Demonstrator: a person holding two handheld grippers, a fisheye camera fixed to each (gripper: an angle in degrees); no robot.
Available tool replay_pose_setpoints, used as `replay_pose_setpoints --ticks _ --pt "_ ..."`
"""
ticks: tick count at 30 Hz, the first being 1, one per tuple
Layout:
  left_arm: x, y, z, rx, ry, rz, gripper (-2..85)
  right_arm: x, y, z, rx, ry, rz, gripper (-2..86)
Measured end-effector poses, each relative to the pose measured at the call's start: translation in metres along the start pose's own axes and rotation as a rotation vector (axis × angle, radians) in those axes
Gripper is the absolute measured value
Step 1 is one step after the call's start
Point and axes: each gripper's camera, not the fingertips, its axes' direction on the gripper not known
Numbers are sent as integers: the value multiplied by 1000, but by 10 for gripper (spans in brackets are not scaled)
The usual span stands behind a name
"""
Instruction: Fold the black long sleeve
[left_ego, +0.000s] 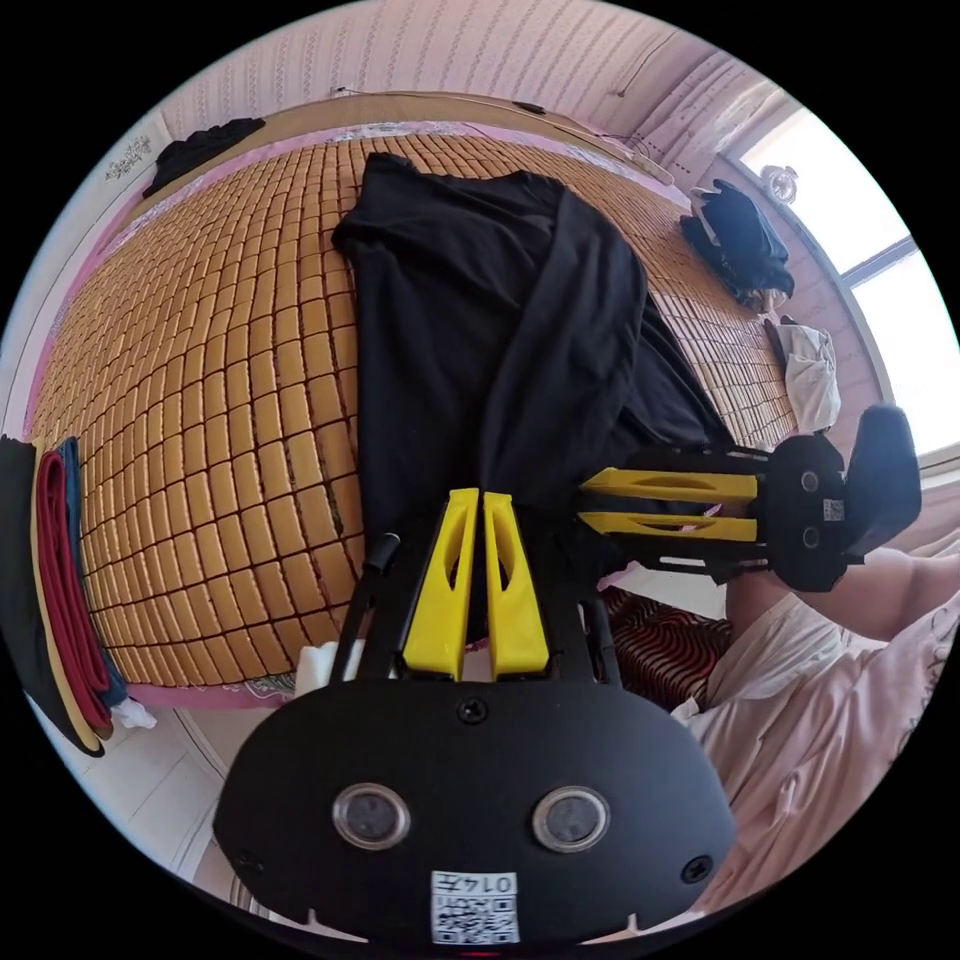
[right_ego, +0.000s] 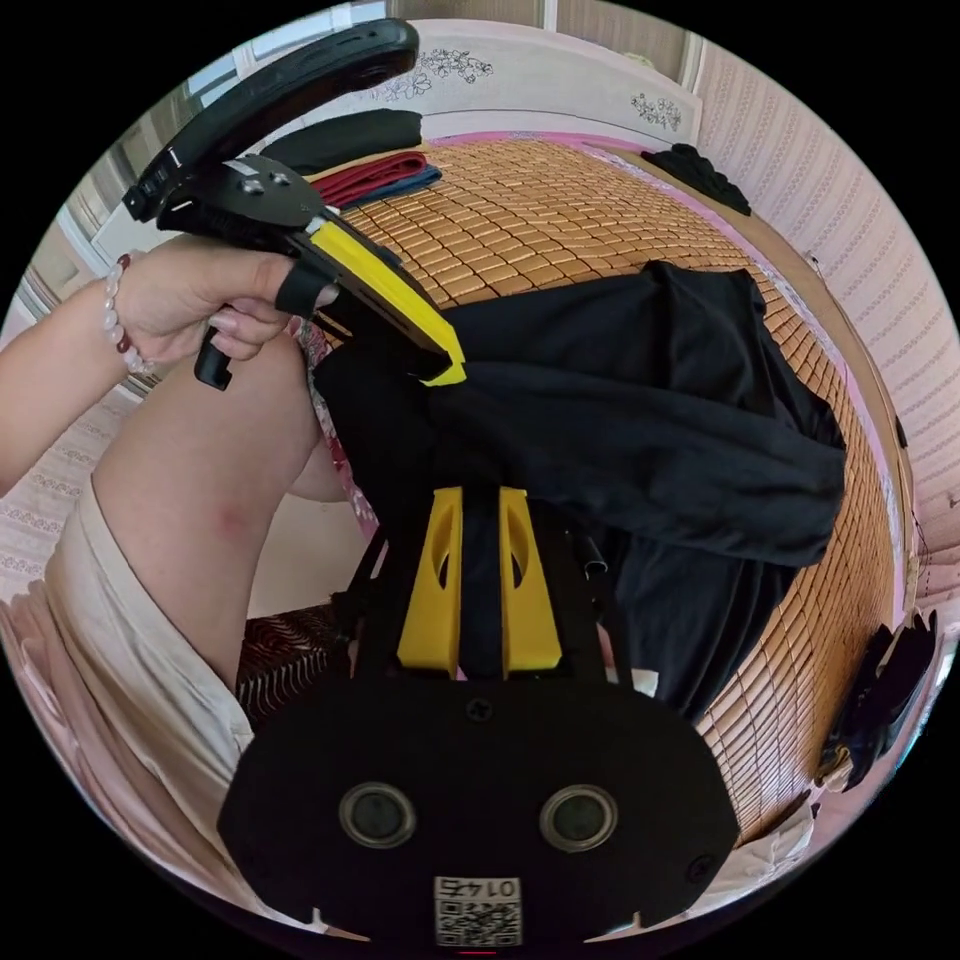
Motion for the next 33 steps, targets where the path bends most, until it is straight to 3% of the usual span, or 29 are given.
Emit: replay_pose_setpoints --ticks 5,10,15,18,24,33 --pt "-6 0 -18 61 24 8 -7 7 -8 -22 62 44 0 -7" --pt "-15 8 -73 216 27 27 -7 5 -24 -72 181 -95 -36 -10" --pt "-49 15 -44 113 -9 -40 -7 -4 -40 -30 87 -184 -94 -9" --pt "-69 18 -12 53 84 -94 -7 -6 -39 -12 74 -84 -74 -5" --pt "-93 18 1 95 190 -169 -8 1 -46 2 89 -6 -101 62" --pt "-137 -6 24 107 211 -261 -9 11 -93 33 62 20 -127 74"
